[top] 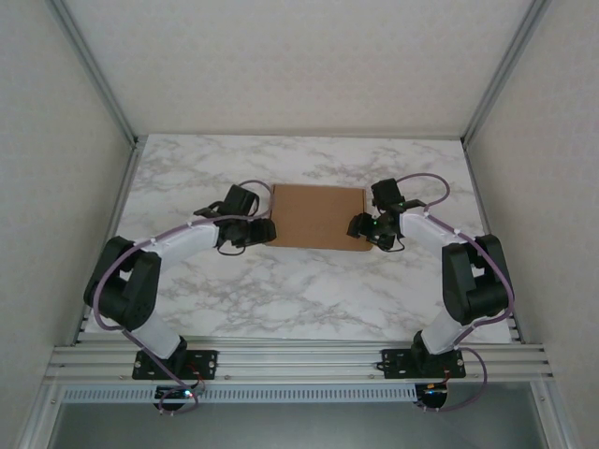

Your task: Fold the paper box

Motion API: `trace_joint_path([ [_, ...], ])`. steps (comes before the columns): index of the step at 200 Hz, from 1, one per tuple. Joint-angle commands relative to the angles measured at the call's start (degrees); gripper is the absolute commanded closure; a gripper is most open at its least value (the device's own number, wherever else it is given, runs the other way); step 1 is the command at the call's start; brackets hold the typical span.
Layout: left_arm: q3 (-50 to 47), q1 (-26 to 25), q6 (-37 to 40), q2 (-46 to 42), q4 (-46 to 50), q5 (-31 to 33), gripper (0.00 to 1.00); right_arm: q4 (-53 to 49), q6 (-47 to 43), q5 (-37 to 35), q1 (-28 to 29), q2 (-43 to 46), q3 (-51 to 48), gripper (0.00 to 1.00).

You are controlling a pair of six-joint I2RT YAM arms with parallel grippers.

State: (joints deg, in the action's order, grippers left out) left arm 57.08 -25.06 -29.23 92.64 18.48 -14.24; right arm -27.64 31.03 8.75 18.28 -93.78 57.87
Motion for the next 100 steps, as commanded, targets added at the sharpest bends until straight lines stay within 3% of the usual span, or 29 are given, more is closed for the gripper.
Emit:
trace_joint_path([
  [1,1.90,-0.69,2.29,-1.78,3.98,3.84,0.40,-2.33,-0.87,-1.92,0.65,-1.47,-0.04,0.32],
  [49,4.04,-2.86,2.61,0.09,4.23,3.54,0.40,-2.84,-1.17,-2.20,0.61,-1.75,0.27,0.32],
  [100,2.50,-3.46,0.46,3.25,0.03,-1.05,0.41,-3.04,-1.31,-1.87,0.63,-2.20,0.67,0.32],
])
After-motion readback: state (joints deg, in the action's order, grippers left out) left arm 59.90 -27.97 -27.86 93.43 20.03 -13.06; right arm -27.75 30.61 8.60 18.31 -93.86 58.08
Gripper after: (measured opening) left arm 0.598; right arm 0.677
